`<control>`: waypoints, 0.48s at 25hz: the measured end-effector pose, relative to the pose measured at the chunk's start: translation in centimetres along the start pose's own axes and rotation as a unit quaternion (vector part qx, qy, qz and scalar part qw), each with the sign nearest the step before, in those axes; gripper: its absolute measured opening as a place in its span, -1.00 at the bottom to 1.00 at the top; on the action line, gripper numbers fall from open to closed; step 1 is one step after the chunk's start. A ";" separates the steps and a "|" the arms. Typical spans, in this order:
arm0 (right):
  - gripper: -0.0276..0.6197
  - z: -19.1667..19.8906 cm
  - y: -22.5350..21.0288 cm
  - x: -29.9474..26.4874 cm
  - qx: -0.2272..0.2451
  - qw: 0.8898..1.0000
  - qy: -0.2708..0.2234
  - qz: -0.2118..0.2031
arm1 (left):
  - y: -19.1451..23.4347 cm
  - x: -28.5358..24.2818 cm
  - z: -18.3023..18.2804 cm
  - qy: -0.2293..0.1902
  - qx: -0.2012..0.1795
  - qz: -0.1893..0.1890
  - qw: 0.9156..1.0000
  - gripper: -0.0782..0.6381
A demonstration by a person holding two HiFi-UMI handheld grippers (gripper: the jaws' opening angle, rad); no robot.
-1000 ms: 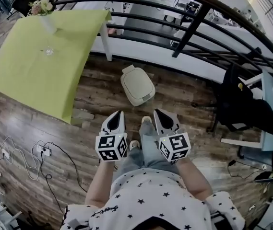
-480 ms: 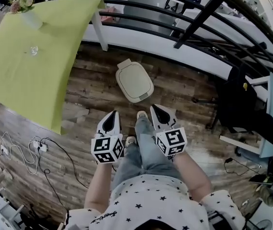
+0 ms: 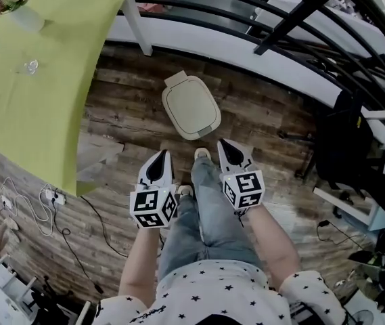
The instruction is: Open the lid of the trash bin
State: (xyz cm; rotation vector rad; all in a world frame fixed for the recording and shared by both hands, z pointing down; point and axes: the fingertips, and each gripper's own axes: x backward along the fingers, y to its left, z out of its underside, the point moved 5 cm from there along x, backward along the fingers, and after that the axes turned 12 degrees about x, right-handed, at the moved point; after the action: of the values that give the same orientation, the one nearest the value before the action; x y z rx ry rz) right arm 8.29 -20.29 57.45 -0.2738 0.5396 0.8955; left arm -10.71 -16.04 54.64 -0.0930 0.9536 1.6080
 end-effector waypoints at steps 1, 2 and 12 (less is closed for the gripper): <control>-0.93 0.8 -0.3 -0.7 -0.002 1.000 0.007 -0.001 | 0.1 -0.5 0.3 0.002 0.001 -0.001 1.000 -0.75; -0.93 1.6 -0.7 -1.4 -0.004 1.000 0.015 -0.002 | 0.2 -0.9 0.6 0.005 0.002 -0.002 1.000 -0.75; -0.93 10.1 -1.9 -8.7 0.005 0.994 0.110 -0.023 | 1.9 -4.1 2.4 0.020 0.016 -0.013 1.000 -0.75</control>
State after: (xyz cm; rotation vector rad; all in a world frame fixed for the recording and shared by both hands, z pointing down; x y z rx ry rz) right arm 8.76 -22.77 70.73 -0.3766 0.7385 0.8233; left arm -10.06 -17.70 59.46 -0.1147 1.0045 1.5723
